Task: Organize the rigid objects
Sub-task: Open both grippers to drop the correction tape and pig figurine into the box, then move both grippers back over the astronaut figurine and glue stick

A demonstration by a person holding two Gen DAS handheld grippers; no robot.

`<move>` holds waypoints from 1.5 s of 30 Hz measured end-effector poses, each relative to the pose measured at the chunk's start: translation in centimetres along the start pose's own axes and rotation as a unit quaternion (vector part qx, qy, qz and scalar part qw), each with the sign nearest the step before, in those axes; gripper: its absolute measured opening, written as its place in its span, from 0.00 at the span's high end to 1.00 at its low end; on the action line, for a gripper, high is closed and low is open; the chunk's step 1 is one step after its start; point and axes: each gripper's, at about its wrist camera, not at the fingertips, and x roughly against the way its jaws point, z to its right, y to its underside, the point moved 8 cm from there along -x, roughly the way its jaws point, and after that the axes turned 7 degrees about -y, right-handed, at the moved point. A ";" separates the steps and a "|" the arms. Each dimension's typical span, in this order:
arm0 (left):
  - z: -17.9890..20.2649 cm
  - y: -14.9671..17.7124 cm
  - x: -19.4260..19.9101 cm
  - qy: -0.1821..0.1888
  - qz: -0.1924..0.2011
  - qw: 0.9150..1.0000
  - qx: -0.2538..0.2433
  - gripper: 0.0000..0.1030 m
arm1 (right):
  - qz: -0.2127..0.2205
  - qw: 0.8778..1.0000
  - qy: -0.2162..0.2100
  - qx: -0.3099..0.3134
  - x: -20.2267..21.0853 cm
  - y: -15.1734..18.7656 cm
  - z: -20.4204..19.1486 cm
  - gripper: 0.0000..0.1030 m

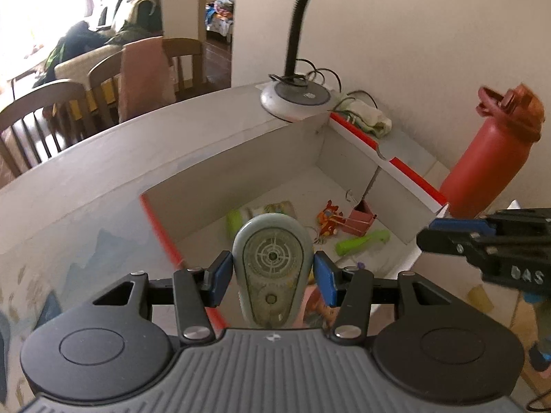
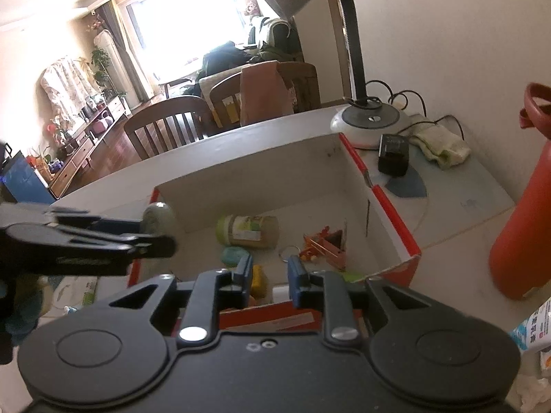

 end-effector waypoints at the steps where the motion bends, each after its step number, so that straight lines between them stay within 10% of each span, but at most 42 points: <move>1: 0.5 -0.3 -0.7 -0.004 -0.002 1.000 -0.008 0.51 | -0.001 1.000 0.000 -0.002 0.0 0.1 0.3 0.78; 24: 3.9 0.4 -9.3 -0.020 -0.078 0.996 -0.036 0.52 | -0.025 1.000 -0.011 -0.009 -1.8 0.9 1.9 0.76; 45: 0.3 1.9 -1.3 0.006 -0.017 1.000 0.016 0.40 | -0.025 0.999 -0.031 0.027 -0.9 1.5 -3.6 0.58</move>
